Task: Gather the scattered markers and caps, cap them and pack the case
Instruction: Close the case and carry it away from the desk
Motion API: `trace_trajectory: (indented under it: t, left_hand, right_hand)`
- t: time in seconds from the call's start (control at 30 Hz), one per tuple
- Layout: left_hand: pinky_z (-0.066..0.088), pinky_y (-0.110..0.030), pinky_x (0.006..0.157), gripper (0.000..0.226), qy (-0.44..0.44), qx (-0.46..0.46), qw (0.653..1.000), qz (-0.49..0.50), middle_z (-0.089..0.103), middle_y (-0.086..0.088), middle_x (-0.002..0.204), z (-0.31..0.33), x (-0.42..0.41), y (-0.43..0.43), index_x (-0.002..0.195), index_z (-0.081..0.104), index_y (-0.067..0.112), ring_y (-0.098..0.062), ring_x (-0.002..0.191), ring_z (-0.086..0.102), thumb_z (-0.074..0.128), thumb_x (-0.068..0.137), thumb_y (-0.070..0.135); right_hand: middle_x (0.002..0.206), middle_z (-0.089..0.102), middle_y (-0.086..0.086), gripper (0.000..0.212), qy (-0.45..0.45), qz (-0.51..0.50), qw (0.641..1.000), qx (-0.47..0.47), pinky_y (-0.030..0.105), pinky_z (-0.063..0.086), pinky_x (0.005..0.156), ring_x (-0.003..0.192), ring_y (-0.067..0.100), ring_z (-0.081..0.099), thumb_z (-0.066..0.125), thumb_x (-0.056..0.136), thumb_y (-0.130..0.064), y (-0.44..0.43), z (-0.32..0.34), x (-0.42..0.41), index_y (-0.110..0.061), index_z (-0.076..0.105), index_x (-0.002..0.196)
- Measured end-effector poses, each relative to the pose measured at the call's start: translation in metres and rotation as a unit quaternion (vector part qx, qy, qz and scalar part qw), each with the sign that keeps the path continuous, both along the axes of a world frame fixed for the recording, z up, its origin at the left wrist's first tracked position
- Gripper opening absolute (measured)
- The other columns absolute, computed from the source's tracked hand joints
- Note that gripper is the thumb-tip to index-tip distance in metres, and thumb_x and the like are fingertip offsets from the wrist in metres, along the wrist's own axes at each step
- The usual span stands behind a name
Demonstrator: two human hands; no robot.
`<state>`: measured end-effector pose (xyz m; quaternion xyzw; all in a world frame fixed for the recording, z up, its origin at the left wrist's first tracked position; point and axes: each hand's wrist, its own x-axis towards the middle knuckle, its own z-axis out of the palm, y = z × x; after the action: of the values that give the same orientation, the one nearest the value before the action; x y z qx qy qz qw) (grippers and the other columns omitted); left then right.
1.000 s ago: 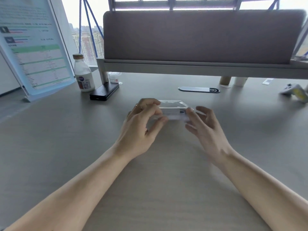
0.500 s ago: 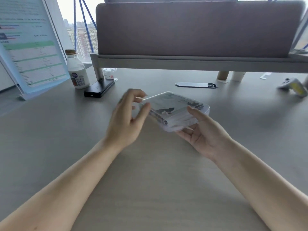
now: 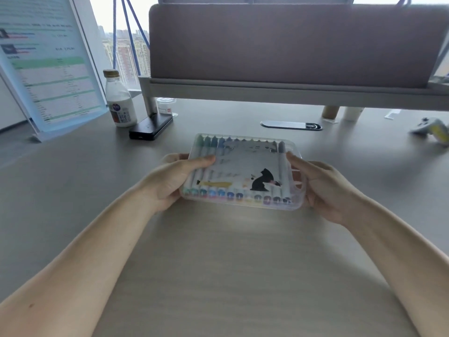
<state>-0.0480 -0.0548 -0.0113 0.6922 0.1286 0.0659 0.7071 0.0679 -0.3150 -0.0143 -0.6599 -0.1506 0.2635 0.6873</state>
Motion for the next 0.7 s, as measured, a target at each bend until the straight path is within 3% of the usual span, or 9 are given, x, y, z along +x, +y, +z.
trace_trajectory:
  t: [0.13, 0.23, 0.47, 0.53, 0.6, 0.7]
  left_hand:
    - [0.057, -0.048, 0.097, 0.031, -0.019, 0.049, 0.998, 0.034, 0.079, -0.012, 0.106, -0.009, 0.003, 0.001, 0.111, 0.073, 0.009, -0.032, 0.102, 0.076, 0.076, 0.088, 0.029]
    - [0.057, -0.053, 0.098, 0.029, -0.046, 0.105, 0.992, 0.052, 0.080, -0.008, 0.105, -0.016, 0.003, -0.003, 0.109, 0.074, 0.013, -0.029, 0.100, 0.076, 0.076, 0.090, 0.035]
    - [0.058, -0.053, 0.095, 0.071, -0.024, 0.208, 0.973, 0.094, 0.078, -0.006, 0.102, -0.012, -0.011, -0.012, 0.107, 0.073, 0.016, -0.024, 0.097, 0.075, 0.067, 0.070, 0.076]
    - [0.057, -0.052, 0.096, 0.065, 0.000, 0.205, 0.975, 0.082, 0.078, -0.008, 0.105, -0.007, -0.018, -0.014, 0.111, 0.072, 0.013, -0.025, 0.098, 0.075, 0.069, 0.078, 0.070]
    - [0.056, -0.045, 0.098, 0.040, 0.022, 0.184, 0.981, 0.054, 0.079, -0.004, 0.107, -0.004, -0.030, -0.012, 0.116, 0.070, 0.014, -0.020, 0.100, 0.075, 0.068, 0.094, 0.047]
    - [0.053, -0.043, 0.104, 0.022, 0.050, 0.163, 0.985, 0.032, 0.078, -0.003, 0.115, 0.001, -0.057, -0.006, 0.120, 0.070, 0.017, -0.021, 0.109, 0.073, 0.065, 0.101, 0.027]
  right_hand:
    - [0.112, 0.076, 0.019, 0.046, -0.063, 0.021, 0.996, -0.052, 0.048, 0.058, 0.096, 0.105, 0.032, 0.074, 0.074, 0.084, -0.026, -0.001, -0.006, 0.000, 0.000, 0.068, 0.121]
    - [0.111, 0.076, 0.019, 0.046, -0.080, 0.015, 0.995, -0.061, 0.050, 0.057, 0.097, 0.104, 0.033, 0.074, 0.078, 0.081, -0.023, -0.002, -0.009, 0.003, -0.001, 0.068, 0.120]
    - [0.111, 0.075, 0.021, 0.077, -0.114, -0.010, 0.992, -0.057, 0.060, 0.055, 0.098, 0.102, 0.036, 0.074, 0.086, 0.060, -0.037, -0.001, -0.011, -0.003, -0.008, 0.060, 0.126]
    - [0.110, 0.075, 0.021, 0.084, -0.121, -0.004, 0.991, -0.061, 0.060, 0.054, 0.098, 0.100, 0.035, 0.075, 0.089, 0.055, -0.043, -0.002, -0.010, -0.006, -0.010, 0.059, 0.127]
    - [0.109, 0.077, 0.017, 0.089, -0.127, 0.007, 0.990, -0.064, 0.059, 0.054, 0.098, 0.099, 0.035, 0.075, 0.092, 0.050, -0.048, -0.002, -0.008, -0.008, -0.012, 0.060, 0.125]
    - [0.105, 0.079, 0.011, 0.083, -0.143, 0.041, 0.986, -0.079, 0.053, 0.056, 0.097, 0.096, 0.031, 0.077, 0.091, 0.053, -0.047, -0.001, -0.006, -0.015, -0.014, 0.064, 0.123]
